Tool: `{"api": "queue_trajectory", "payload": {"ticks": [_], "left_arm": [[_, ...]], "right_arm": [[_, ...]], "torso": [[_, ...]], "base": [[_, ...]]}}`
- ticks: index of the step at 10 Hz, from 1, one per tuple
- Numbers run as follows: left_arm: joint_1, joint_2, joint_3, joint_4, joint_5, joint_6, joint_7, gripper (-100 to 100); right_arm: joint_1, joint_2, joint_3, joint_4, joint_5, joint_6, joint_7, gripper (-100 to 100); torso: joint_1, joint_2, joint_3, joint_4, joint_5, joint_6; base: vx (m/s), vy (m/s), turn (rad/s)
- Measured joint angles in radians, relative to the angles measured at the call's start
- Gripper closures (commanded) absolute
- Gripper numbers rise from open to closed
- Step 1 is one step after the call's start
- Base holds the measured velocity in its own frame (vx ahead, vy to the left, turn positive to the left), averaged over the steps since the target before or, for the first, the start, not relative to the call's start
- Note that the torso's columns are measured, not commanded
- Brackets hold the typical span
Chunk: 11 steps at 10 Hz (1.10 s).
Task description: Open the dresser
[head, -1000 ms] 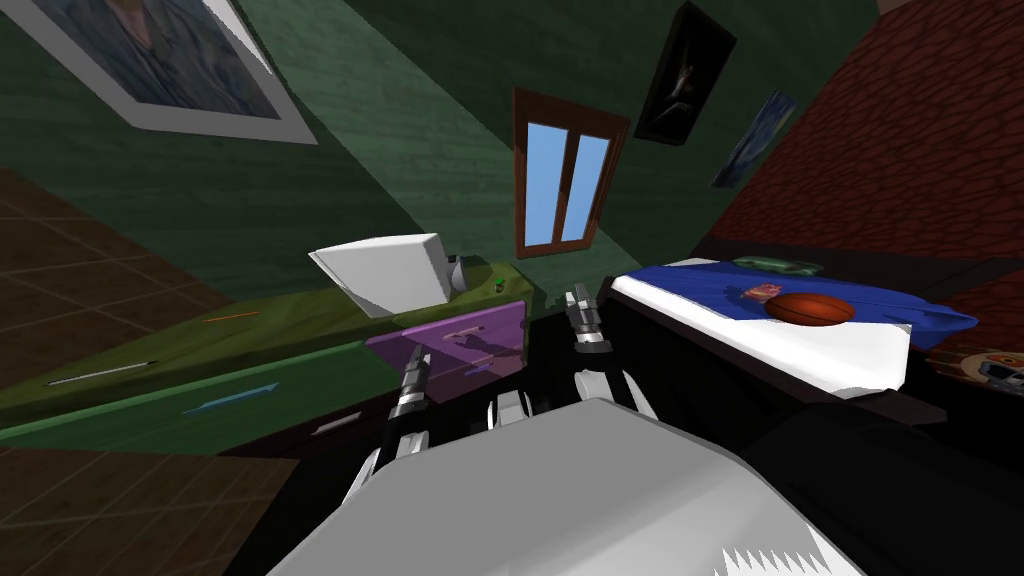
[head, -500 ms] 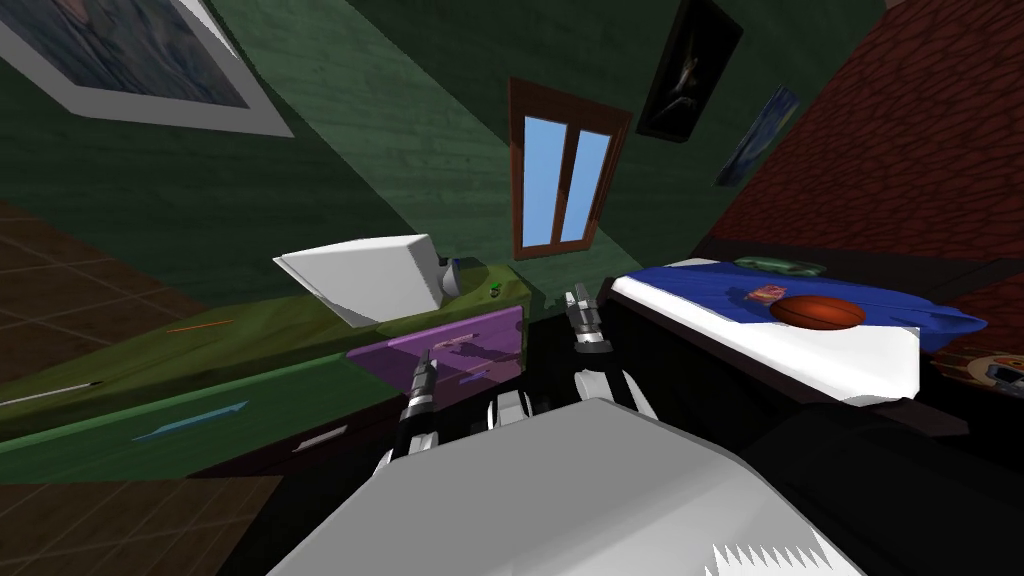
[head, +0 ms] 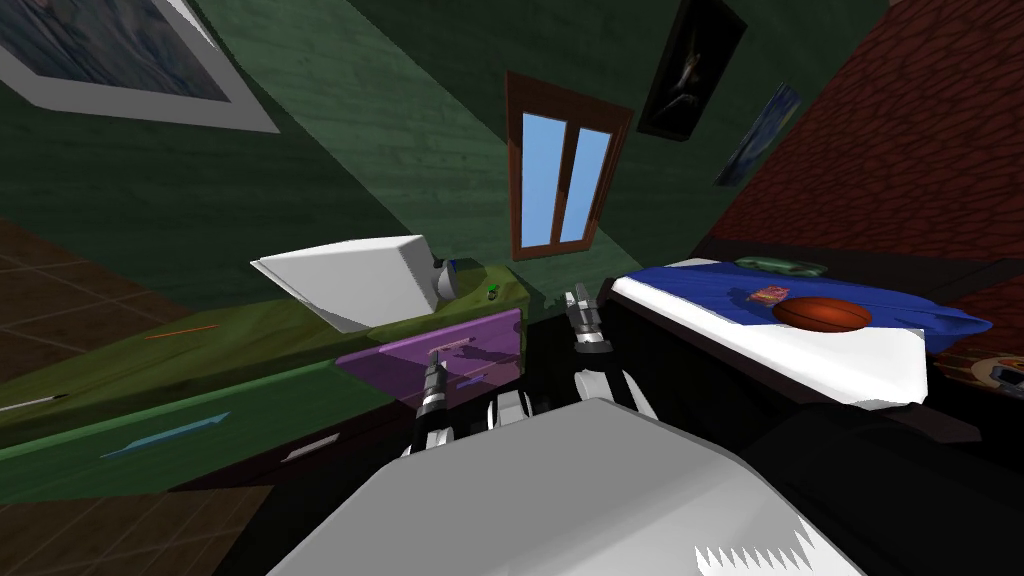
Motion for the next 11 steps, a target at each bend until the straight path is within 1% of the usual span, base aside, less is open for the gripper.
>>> {"api": "queue_trajectory", "payload": {"ticks": [2, 3, 4, 7, 8, 9, 11], "left_arm": [[-0.004, -0.001, 0.002, -0.01, 0.001, 0.012, 0.0, -100], [-0.005, -0.001, 0.002, -0.012, 0.001, 0.016, -0.001, 100], [-0.005, -0.001, 0.002, -0.011, 0.001, 0.015, -0.001, 100], [0.015, 0.0, -0.006, -0.04, -0.001, 0.022, 0.001, 100], [0.023, 0.0, -0.009, -0.051, -0.002, 0.026, 0.002, 100], [0.024, 0.0, -0.01, -0.052, -0.002, 0.026, 0.002, -100], [0.024, 0.041, -0.01, -0.05, -0.002, 0.027, 0.002, -100]], "right_arm": [[0.0, 0.0, 0.0, 0.0, 0.0, 0.0, 0.0, 0], [0.0, 0.0, 0.0, 0.0, 0.0, 0.0, 0.0, 0], [0.0, 0.0, 0.0, 0.0, 0.0, 0.0, 0.0, 0], [-0.001, 0.0, 0.0, 0.0, 0.0, 0.0, 0.0, 0], [0.0, 0.0, 0.0, 0.0, 0.0, 0.0, 0.0, 0], [0.0, 0.0, 0.0, 0.0, 0.0, 0.0, 0.0, 0], [0.0, 0.0, 0.0, 0.0, 0.0, 0.0, 0.0, 0]], "torso": [[0.001, -0.004, -0.002, -0.001, 0.0, 0.0], [0.0, -0.002, -0.002, -0.001, 0.0, 0.0], [-0.001, 0.0, 0.0, 0.0, 0.0, 0.0], [-0.001, 0.004, 0.003, 0.001, 0.0, 0.0], [-0.002, 0.0, 0.0, 0.0, -0.001, 0.0], [0.0, -0.009, -0.005, -0.002, 0.0, 0.0], [0.001, -0.008, -0.005, -0.002, 0.0, 0.0]], "base": [[0.051, 0.016, -0.004], [0.006, 0.003, 0.001], [-0.102, -0.017, 0.025], [-0.215, -0.029, 0.01], [-0.068, -0.013, 0.018], [-0.019, -0.004, -0.006], [0.013, 0.002, 0.002]]}}
